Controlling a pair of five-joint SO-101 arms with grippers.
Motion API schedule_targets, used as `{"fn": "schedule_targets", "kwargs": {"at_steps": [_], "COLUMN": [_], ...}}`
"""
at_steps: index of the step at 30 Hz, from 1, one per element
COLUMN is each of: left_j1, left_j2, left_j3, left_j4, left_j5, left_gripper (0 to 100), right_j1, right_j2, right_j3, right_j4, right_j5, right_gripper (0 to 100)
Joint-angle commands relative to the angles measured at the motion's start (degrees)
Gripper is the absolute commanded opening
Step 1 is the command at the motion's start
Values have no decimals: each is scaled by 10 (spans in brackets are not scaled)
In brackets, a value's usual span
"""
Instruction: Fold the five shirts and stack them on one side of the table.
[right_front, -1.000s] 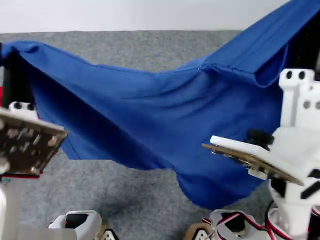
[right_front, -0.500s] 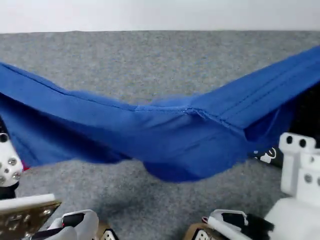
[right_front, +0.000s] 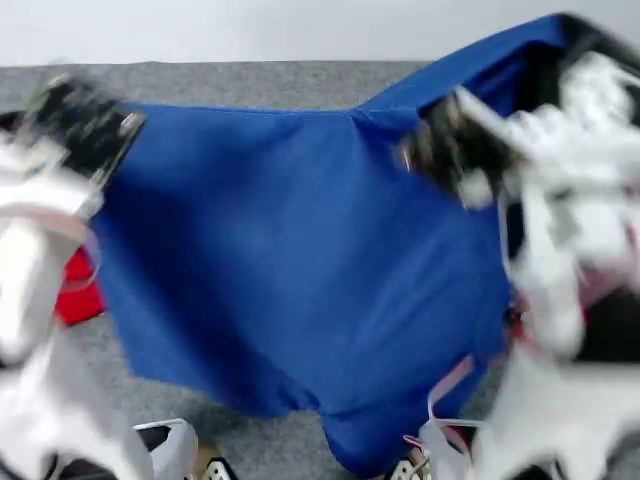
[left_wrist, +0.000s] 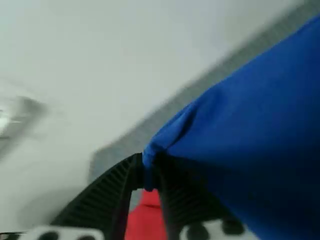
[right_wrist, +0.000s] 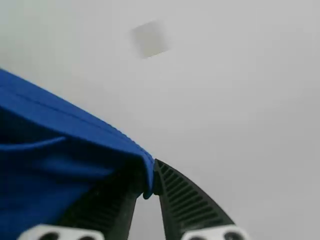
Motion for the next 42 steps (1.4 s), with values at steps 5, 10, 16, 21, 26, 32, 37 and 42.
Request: {"fn": "schedule_targets", "kwargs": {"at_steps": [5,10,16,21,26,32,37,42], "left_j1": [5,5,4,8,18,36,40,44], "left_j2": [0,58,229,373,501,660,761,823], "left_j3": [440,513,359,173,-62,-347,-523,-655], "left_j4": [-398,-559,-578,-563,-498,-414,-272,-92], "left_j5": [-40,-40,-39,-39,-40,-47,-85,-85], "left_gripper": [5,5,5,5,5,5,5,5], "right_j1": [-22,-23,-22,-22,-21,-5,12,26], "right_j2": [167,278,373,424,460,487,487,451], "right_j3": [64,72,72,71,71,71,71,73], "right_j4": [-105,-262,-426,-571,-667,-703,-680,-539], "right_j5": [2,2,4,11,55,69,69,67], "right_gripper": [10,10,10,10,10,10,10,10]}}
